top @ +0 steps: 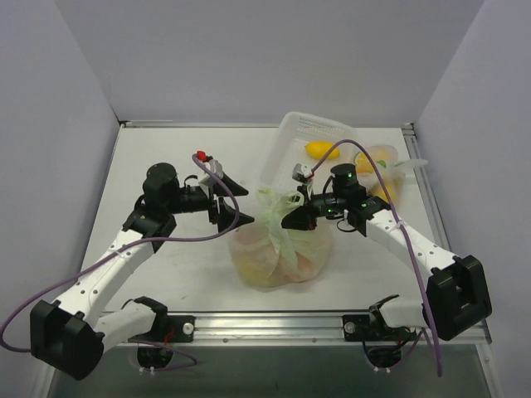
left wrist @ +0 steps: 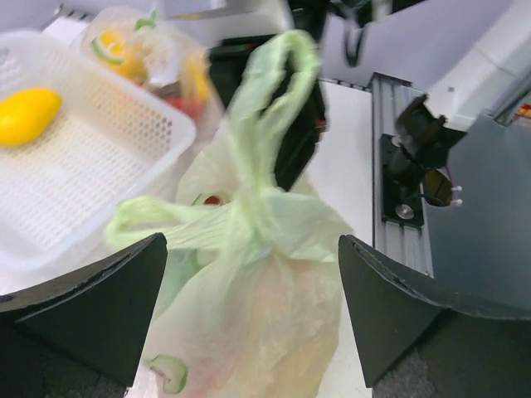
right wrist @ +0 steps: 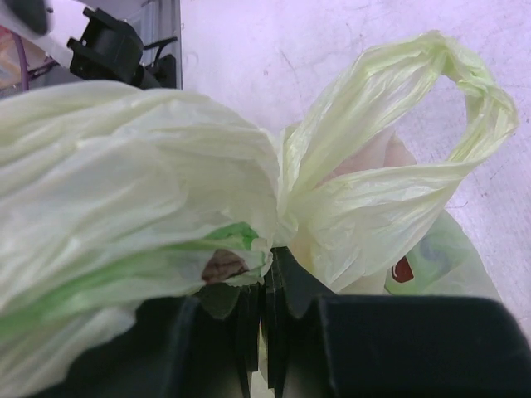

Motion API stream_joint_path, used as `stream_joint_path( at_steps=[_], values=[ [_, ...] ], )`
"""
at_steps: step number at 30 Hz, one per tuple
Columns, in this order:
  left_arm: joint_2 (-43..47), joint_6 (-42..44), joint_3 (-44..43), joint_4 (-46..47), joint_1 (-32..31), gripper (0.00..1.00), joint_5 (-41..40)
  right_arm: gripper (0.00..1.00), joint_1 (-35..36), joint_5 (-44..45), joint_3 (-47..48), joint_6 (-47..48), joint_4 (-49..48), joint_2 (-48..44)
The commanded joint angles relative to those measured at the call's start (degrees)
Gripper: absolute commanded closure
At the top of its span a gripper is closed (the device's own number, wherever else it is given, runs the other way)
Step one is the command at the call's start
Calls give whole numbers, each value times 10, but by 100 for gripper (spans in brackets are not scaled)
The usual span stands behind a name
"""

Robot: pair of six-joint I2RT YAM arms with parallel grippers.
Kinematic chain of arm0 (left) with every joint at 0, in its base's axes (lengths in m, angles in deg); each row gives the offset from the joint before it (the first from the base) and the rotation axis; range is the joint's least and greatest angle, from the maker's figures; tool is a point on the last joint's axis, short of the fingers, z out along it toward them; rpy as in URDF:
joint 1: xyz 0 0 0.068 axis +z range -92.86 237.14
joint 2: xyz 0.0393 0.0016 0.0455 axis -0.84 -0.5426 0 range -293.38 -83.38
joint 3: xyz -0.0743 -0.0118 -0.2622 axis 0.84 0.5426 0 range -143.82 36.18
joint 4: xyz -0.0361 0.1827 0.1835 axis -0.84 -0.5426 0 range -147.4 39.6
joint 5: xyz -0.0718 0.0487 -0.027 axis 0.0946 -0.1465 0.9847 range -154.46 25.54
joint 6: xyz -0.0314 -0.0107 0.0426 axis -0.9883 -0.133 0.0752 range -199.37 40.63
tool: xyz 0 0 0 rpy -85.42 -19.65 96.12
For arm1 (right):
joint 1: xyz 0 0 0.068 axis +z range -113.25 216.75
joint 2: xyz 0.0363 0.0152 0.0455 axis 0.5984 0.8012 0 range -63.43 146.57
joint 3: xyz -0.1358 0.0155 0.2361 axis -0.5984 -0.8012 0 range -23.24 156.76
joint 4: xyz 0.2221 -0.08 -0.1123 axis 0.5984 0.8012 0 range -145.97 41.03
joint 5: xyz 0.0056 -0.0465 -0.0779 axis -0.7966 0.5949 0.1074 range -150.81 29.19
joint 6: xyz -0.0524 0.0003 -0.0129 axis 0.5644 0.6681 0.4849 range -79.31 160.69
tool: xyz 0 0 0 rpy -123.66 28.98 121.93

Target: Place the fake fruits into the plastic bag and tie a complex knot

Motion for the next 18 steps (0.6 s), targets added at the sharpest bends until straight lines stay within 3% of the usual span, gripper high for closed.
stream_joint_path(
  at_steps=[1, 5, 11, 14, 18],
  values=[
    [-47, -71, -31, 2, 44, 7, 27, 100, 10, -15, 32, 51, 33, -17],
    [-97, -146, -47, 70, 54, 4, 57, 100, 23, -21, 54, 124, 90, -21],
    [-160, -162, -87, 88, 56, 3, 135, 100, 52, -10, 83, 318, 222, -32],
    [-156, -211, -58, 181, 53, 3, 168, 100, 57, -9, 94, 373, 260, -28],
    [-160, -226, -42, 196, 45, 3, 167, 100, 64, 3, 104, 432, 290, -26]
  ],
)
